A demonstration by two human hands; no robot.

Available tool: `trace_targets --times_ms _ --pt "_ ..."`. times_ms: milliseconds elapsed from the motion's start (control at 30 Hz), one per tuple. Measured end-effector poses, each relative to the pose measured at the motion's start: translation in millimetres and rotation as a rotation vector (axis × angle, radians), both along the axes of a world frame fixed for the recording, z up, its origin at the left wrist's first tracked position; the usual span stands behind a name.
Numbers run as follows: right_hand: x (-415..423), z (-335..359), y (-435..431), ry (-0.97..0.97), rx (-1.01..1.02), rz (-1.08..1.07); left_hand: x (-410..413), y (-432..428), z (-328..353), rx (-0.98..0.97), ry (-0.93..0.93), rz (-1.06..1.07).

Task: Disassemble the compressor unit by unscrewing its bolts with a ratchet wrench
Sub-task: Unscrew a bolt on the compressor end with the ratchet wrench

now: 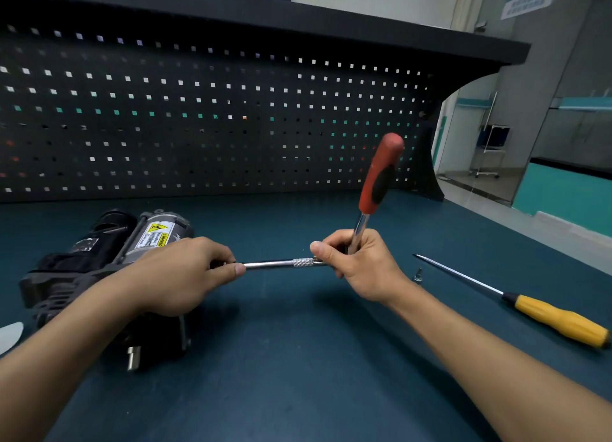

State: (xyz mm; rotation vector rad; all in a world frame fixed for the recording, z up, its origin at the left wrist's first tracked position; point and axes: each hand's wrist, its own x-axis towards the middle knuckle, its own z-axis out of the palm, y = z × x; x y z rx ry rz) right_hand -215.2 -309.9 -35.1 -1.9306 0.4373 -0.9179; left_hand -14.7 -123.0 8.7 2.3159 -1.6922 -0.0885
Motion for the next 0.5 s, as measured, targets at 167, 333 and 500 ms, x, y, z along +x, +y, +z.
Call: trace_targets --times_ms 167,333,500 --pt "-0.2 8.0 3.7 0.023 0.256 0.048 0.3 1.3 0.6 -0.016 0.027 -0.012" --pt "-4.6 12.3 0.5 0.225 0.620 0.098 -0.9 1.8 1.5 -0.010 0.041 -0.013" --pt "-6.5 12.9 -7.9 0.283 1.001 0.226 -0.2 1.3 1.4 -0.015 0.044 -0.013"
